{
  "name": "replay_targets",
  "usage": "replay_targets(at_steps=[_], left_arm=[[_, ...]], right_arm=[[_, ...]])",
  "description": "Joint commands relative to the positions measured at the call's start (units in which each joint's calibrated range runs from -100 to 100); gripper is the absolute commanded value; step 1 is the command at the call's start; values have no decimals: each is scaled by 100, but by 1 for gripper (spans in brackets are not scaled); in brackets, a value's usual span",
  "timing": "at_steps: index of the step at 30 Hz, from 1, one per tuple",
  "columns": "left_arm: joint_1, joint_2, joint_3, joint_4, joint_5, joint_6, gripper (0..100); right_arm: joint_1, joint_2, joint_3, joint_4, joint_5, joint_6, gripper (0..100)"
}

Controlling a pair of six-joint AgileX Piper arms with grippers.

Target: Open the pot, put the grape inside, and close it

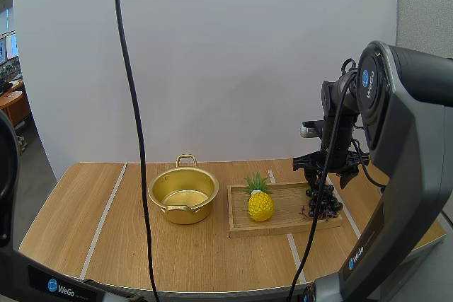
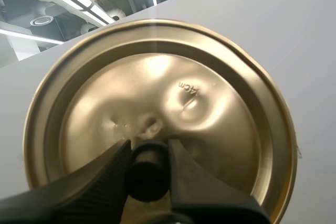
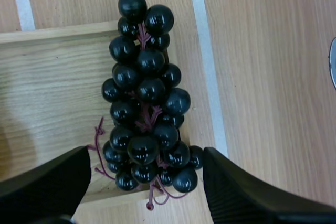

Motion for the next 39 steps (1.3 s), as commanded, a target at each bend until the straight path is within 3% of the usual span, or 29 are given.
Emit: replay_targets(at_steps=[1, 39], left_arm=[[6, -36, -38, 79, -251, -54, 0], [6, -36, -38, 79, -251, -54, 0]], right_arm=[[-33, 196, -163, 23, -49, -34, 100], [-33, 1604, -190, 671, -1091, -403, 100]])
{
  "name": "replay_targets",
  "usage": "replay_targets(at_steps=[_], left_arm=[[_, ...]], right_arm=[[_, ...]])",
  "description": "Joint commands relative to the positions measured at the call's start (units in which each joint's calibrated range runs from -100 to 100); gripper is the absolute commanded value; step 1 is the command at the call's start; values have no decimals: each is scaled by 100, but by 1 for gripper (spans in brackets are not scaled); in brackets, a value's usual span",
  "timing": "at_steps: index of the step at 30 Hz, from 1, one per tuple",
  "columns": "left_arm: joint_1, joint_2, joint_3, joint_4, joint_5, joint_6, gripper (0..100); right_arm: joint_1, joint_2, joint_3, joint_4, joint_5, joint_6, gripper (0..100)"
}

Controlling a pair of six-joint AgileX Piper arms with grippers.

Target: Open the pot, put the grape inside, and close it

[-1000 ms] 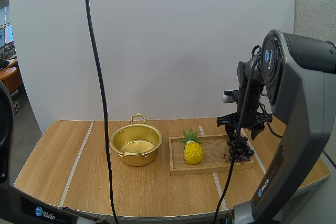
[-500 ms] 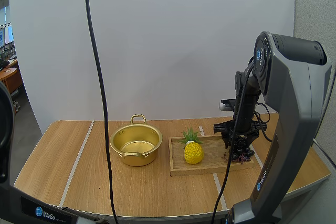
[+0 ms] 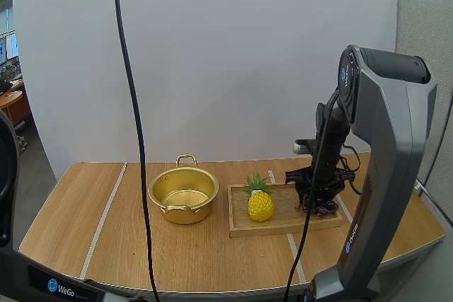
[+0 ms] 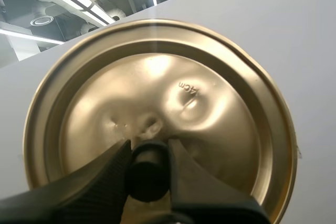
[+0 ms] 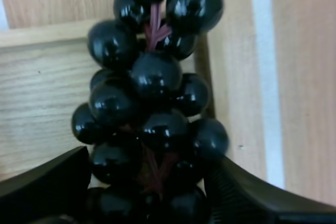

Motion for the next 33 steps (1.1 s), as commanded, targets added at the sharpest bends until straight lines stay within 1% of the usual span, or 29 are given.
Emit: replay_targets(at_steps=[1, 23, 27, 33], left_arm=[[6, -36, -38, 79, -251, -54, 0], [6, -36, -38, 79, -251, -54, 0], [6, -36, -38, 79, -251, -54, 0], [6, -36, -38, 79, -251, -54, 0]], right_arm=[[-17, -34, 3, 59, 32, -45, 100], [-17, -34, 3, 47, 32, -28, 100], [-17, -34, 3, 170, -40, -28, 100], [-17, -34, 3, -53, -134, -28, 100]])
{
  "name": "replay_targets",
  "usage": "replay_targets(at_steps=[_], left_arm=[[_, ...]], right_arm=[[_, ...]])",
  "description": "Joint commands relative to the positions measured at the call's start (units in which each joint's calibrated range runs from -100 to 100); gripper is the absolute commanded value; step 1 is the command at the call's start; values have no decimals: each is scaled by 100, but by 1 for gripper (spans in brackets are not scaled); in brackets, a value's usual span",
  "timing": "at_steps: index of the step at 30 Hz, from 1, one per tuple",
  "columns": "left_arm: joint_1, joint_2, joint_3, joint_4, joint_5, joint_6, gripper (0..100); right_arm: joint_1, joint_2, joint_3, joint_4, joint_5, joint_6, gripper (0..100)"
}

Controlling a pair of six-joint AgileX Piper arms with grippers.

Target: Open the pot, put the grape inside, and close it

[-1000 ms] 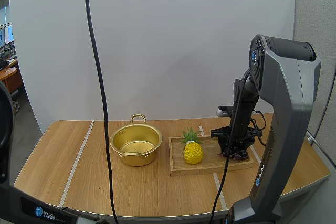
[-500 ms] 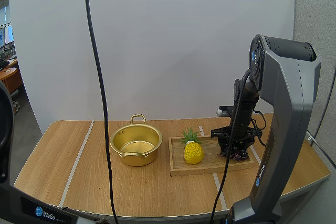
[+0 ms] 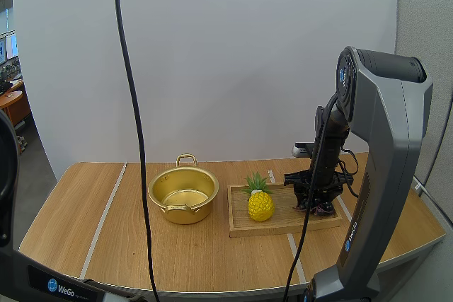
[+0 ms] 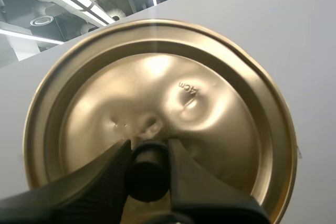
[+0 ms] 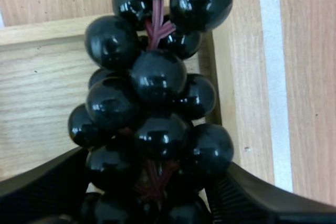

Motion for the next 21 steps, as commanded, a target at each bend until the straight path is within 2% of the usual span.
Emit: replay_targets(at_steps=[1, 3, 5, 21], left_arm=[[6, -36, -38, 79, -251, -54, 0], [6, -36, -38, 79, -251, -54, 0], [6, -36, -38, 79, -251, -54, 0], [6, -36, -38, 79, -251, -54, 0]], right_arm=[[-17, -35, 3, -119, -105, -28, 94], [-17, -35, 3, -230, -105, -28, 55], [-17, -35, 3, -410, -105, -28, 2], [-17, -46, 3, -542, -105, -5, 0]])
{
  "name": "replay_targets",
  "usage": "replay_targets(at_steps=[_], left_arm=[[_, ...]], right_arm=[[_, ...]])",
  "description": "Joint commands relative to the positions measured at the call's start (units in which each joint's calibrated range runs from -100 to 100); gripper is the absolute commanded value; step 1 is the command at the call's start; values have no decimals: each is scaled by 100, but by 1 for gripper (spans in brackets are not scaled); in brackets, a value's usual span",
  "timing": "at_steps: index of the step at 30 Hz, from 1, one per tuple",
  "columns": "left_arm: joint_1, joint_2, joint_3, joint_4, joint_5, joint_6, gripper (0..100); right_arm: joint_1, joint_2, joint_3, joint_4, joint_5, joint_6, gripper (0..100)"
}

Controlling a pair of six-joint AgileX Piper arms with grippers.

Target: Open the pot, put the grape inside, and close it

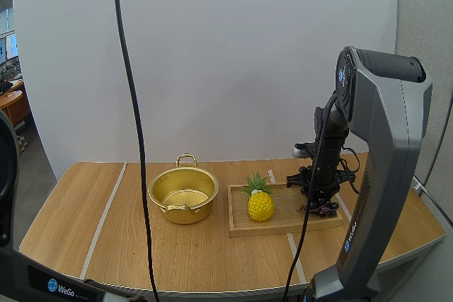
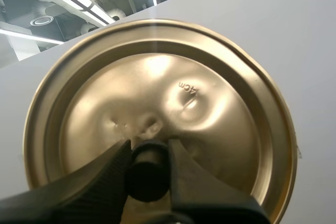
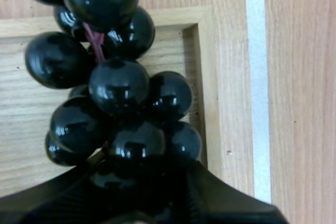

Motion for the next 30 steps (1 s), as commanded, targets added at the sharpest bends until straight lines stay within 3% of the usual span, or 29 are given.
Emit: replay_targets(at_steps=[1, 7, 13, 30], left_arm=[[6, -36, -38, 79, -251, -54, 0], [6, -36, -38, 79, -251, -54, 0], [6, -36, -38, 79, -251, -54, 0], [6, -36, -38, 79, -251, -54, 0]], right_arm=[[-17, -56, 3, -103, -35, -16, 0], [-17, -363, 3, -95, -107, -16, 0], [-17, -1306, 3, -26, -256, -16, 0], [-17, -4145, 3, 1102, 48, -16, 0]])
